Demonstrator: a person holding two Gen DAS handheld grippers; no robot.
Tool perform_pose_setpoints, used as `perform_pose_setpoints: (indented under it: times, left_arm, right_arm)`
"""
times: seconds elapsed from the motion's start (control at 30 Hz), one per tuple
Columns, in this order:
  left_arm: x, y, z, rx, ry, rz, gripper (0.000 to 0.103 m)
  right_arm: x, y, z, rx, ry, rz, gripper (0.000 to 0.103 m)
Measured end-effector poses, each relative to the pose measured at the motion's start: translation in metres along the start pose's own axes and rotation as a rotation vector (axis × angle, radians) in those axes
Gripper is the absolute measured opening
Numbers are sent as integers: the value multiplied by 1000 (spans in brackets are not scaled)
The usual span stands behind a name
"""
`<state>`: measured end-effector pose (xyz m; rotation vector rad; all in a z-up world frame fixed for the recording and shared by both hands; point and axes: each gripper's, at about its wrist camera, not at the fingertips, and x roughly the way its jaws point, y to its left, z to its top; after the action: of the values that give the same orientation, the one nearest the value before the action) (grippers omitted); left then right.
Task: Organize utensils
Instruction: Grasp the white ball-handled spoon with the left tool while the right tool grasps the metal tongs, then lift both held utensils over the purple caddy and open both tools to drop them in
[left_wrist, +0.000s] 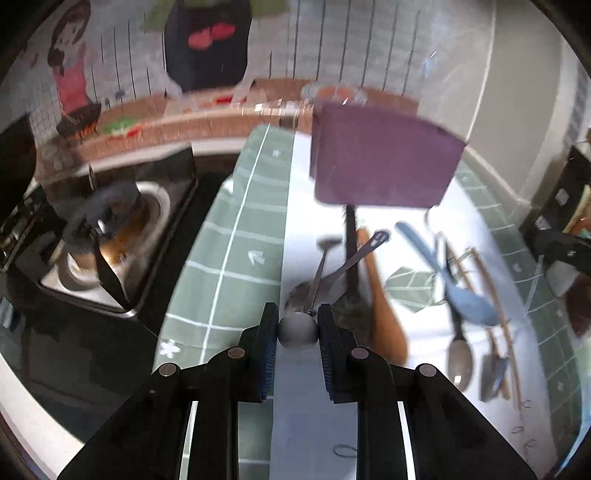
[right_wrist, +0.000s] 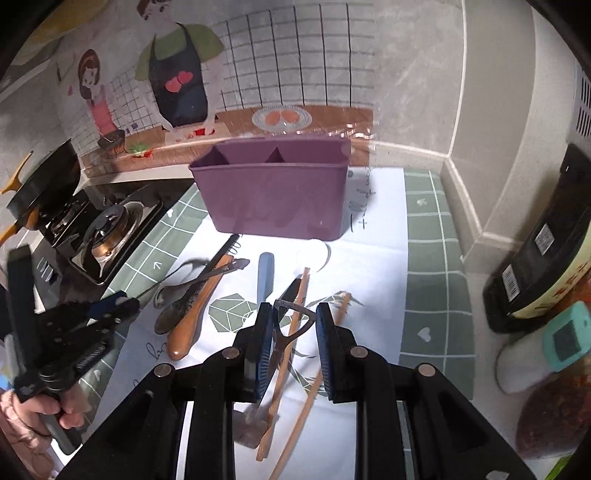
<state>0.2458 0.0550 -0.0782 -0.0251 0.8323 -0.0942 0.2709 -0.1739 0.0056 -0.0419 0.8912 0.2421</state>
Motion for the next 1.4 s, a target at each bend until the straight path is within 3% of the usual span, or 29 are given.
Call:
perform_pose_setpoints:
  times: [0.33, 0.7, 0.83, 1.03, 1.23, 1.4]
  left_arm:
    - [-76, -24, 29, 73, -150, -31, 22]
    - [-129, -46, 62, 120, -255, -79, 22]
    - [-158, -52, 104, 143, -333, -119, 22]
    - [-202, -61, 202, 175, -465, -168, 22]
    - [-169, -67, 263, 200, -480, -180, 22]
    - [-98, -65, 268, 191, -422, -159, 22]
  right_arm:
    - [-41, 14, 14, -69, -97, 12, 21]
    - [-73, 21, 28, -127, -149, -11, 21]
    - [-107, 22, 63, -151, -239, -39, 21]
    - [-173, 24, 141, -198, -449, -151, 21]
    - [-155, 16, 191, -180, -487, -211, 21]
    - [-89, 1, 203, -131, -405, -190, 21]
